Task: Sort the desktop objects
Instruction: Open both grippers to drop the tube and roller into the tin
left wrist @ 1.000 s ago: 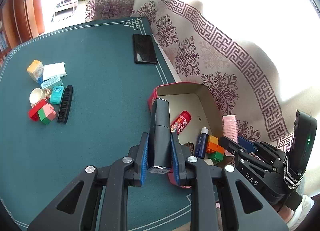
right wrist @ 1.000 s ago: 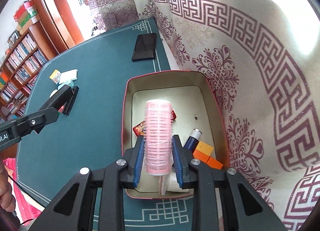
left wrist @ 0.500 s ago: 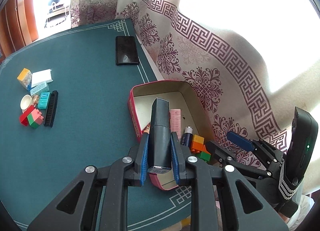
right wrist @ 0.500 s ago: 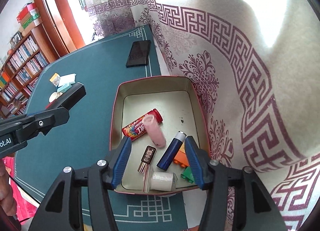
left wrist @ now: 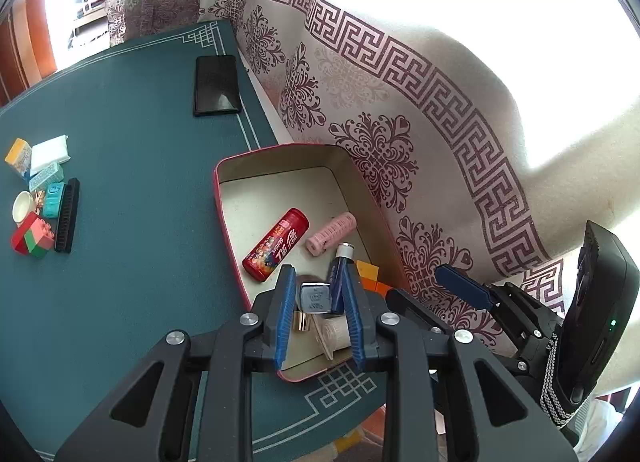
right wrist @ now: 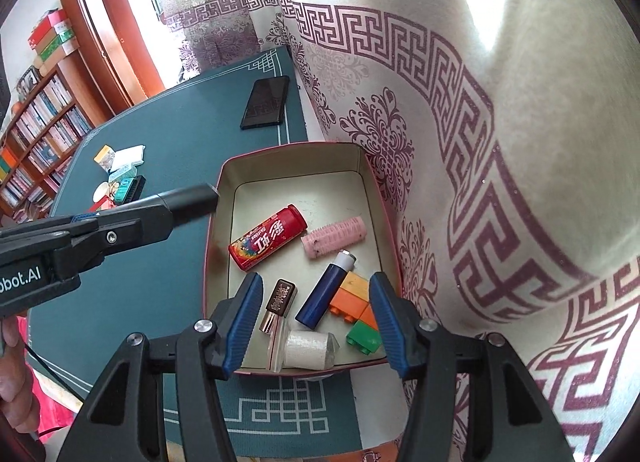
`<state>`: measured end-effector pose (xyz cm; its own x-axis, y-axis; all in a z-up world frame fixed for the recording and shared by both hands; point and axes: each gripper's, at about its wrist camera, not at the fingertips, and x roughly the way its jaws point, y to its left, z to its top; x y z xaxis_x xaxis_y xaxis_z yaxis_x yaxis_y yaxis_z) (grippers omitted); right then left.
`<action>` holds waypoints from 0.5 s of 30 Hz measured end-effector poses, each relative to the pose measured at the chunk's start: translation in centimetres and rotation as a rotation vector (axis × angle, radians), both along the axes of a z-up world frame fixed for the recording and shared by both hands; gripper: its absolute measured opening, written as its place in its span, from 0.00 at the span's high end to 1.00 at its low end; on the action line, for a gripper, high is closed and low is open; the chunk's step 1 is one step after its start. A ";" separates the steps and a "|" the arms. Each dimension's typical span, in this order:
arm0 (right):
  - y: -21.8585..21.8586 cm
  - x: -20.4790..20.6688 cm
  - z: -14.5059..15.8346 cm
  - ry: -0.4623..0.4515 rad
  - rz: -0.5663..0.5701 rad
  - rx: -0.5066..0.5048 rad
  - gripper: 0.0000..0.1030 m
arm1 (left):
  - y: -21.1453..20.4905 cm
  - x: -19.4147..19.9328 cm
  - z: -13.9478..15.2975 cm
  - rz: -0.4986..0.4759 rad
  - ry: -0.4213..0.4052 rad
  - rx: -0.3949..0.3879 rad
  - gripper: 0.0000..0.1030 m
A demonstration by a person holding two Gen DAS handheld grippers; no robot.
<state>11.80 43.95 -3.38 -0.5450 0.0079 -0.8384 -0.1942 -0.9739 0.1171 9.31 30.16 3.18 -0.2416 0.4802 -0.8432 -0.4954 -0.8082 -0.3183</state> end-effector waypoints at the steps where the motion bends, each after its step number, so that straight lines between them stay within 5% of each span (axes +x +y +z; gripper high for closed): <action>1: 0.0 0.0 0.0 0.000 -0.002 0.000 0.42 | -0.1 0.0 0.0 0.005 -0.002 0.000 0.74; 15: -2.1 -1.7 0.1 0.000 0.045 -0.022 0.42 | -3.9 -1.4 -0.2 0.088 -0.006 -0.037 0.74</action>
